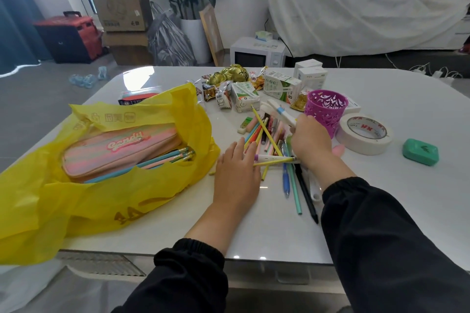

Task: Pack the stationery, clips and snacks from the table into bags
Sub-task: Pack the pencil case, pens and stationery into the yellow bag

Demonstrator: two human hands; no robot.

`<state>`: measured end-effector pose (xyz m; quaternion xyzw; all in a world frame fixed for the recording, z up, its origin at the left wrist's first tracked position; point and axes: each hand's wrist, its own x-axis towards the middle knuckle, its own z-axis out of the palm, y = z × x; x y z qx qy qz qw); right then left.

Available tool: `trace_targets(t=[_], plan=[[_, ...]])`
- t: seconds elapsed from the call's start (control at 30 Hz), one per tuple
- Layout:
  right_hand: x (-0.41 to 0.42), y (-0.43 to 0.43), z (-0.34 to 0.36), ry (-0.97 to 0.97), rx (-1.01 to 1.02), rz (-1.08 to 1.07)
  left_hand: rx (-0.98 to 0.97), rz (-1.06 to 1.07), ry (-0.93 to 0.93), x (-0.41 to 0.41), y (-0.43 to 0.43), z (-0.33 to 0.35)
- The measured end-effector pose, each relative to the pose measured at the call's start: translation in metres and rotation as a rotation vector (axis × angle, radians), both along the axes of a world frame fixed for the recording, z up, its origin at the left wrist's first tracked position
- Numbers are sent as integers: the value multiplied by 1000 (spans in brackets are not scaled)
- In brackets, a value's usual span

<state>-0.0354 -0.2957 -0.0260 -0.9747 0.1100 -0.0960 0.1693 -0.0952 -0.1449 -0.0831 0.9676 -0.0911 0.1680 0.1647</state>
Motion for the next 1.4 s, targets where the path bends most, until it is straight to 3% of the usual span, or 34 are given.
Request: trace_targets(t=[0.17, 0.33, 0.47, 0.57, 0.7, 0.8, 0.9, 1.03, 1.17, 1.4], plan=[[2, 4, 13, -133, 90, 70, -73, -33, -66, -9, 9, 23], [5, 25, 33, -125, 229, 149, -85, -251, -466, -20, 40, 58], [0, 49, 47, -145, 255, 237, -113, -80, -544, -29, 84, 77], [-8, 73, 59, -143, 315, 292, -194, 228, -434, -32, 123, 80], [-18, 122, 76, -194, 389, 451, -138, 536, -79, -37, 167, 82], [-21, 169, 88, -92, 411, 633, -188, 635, 186, -44, 186, 77], [-20, 211, 84, 175, 344, 786, -124, 591, 307, -52, 195, 74], [-20, 233, 61, 402, -61, 837, -130, 462, 378, -64, 205, 80], [-21, 235, 42, 378, -277, 895, -198, 386, 409, -73, 211, 90], [-17, 235, 32, 247, -316, 981, -216, 291, 519, -72, 216, 90]])
